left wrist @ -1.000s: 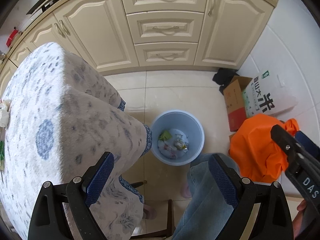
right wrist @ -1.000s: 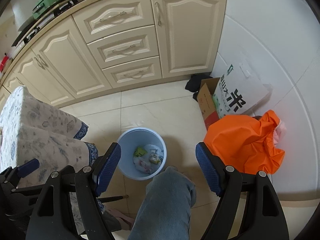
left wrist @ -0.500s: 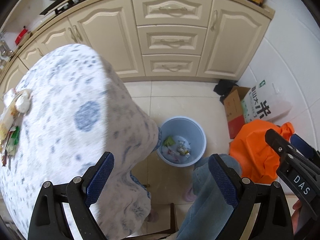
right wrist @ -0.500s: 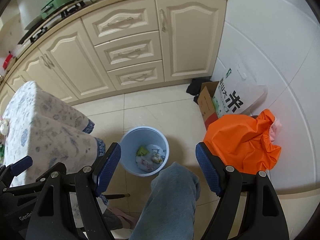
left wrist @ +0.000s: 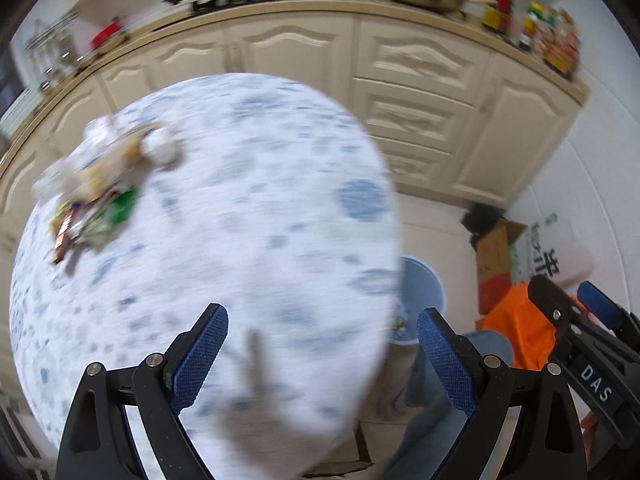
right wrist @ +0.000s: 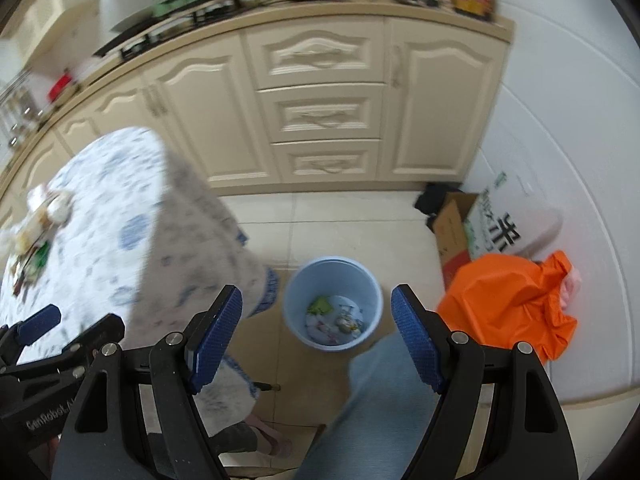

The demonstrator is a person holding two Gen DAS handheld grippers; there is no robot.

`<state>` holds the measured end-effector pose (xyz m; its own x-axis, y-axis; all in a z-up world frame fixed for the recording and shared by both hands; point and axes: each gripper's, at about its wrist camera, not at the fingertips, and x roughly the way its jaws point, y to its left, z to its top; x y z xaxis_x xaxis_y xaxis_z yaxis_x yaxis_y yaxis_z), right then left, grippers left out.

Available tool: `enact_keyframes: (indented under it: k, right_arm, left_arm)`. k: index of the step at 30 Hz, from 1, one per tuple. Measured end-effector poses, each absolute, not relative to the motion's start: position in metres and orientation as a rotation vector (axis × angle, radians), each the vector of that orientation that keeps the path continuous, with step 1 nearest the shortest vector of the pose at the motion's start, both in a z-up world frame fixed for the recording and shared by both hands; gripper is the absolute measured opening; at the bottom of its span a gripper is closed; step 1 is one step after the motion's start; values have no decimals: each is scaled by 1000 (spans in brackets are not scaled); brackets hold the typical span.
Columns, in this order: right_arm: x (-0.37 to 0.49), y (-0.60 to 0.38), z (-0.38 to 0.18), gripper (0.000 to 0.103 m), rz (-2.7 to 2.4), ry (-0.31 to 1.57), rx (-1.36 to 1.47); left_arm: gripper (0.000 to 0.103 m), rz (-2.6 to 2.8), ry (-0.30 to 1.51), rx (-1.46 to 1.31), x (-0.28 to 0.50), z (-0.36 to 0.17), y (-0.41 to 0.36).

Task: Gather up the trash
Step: 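Move both grippers back over the trash on the table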

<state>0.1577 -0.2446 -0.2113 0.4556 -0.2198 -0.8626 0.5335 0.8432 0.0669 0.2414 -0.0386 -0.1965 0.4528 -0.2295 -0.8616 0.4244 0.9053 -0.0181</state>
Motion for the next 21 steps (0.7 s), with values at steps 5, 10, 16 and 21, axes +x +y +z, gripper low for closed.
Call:
enact_keyframes:
  k: [5, 10, 16, 21]
  right_arm:
    - [181, -200, -210, 79, -377, 1008, 294]
    - [204, -158, -210, 79, -281, 1016, 237]
    - [234, -119, -218, 79, -193, 1041, 198]
    - [257, -99, -228, 79, -146, 1075, 180]
  left_arm:
    - [93, -311, 1034, 138, 251, -192, 19]
    - [93, -188, 1058, 61, 267, -195, 78]
    - [93, -85, 1083, -10, 289, -198, 134]
    - [93, -65, 1105, -84, 311, -199, 165]
